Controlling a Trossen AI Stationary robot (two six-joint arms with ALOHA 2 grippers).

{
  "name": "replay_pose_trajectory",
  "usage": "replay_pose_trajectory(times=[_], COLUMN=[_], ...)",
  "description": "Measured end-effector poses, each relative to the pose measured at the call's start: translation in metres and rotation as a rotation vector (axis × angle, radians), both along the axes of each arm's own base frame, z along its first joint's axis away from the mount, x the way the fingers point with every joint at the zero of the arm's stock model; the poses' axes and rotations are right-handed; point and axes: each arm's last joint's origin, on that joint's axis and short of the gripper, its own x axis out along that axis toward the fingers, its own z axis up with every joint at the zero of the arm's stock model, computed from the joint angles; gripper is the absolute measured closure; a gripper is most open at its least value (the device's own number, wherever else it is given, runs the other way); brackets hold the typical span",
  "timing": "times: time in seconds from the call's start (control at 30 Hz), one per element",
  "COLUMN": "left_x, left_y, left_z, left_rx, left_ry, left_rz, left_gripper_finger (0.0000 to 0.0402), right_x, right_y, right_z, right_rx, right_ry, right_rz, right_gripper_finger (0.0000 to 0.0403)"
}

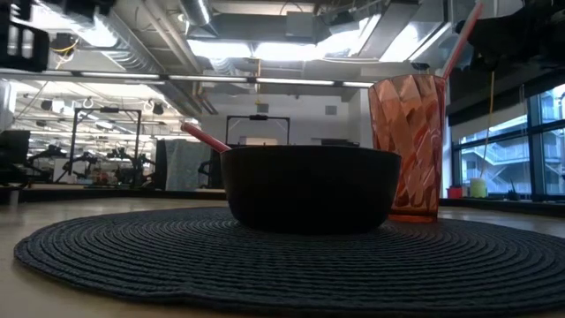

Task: Pick & Place Utensil
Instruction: Put the orange spoon into the black bowl

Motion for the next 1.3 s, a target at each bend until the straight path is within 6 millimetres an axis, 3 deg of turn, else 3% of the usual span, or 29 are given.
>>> replay_pose_trajectory(times=[0.77, 0.93, 1.17, 1.3], left_x=[0.012, 0.014, 0.026, 0.046], left_y=[0.015, 0.019, 0.015, 0.002], left_z=[-0.001, -0.001, -0.026, -0.040], left_rx=[0.032, 0.052, -0.080, -0.150], left_ry=[-0.009, -0.019, 0.102, 0.082], left_rz=[0.017, 0.091, 0.225, 0.212], left_gripper_finger=[0.0398, 0.0398, 0.0398, 0.0398], right_x=[0.000, 0.000, 0.000, 0.000], right_y=[0.000, 0.000, 0.000, 0.000], right_z=[0.000, 0.000, 0.000, 0.000], right_rx=[-0.003, -0.003, -0.001, -0.001], right_ry=[0.005, 0.005, 0.004, 0.004], right_rz=[0.000, -0.001, 0.000, 0.000], right_gripper_finger=[0.0398, 0.0398, 0.0398, 0.0398])
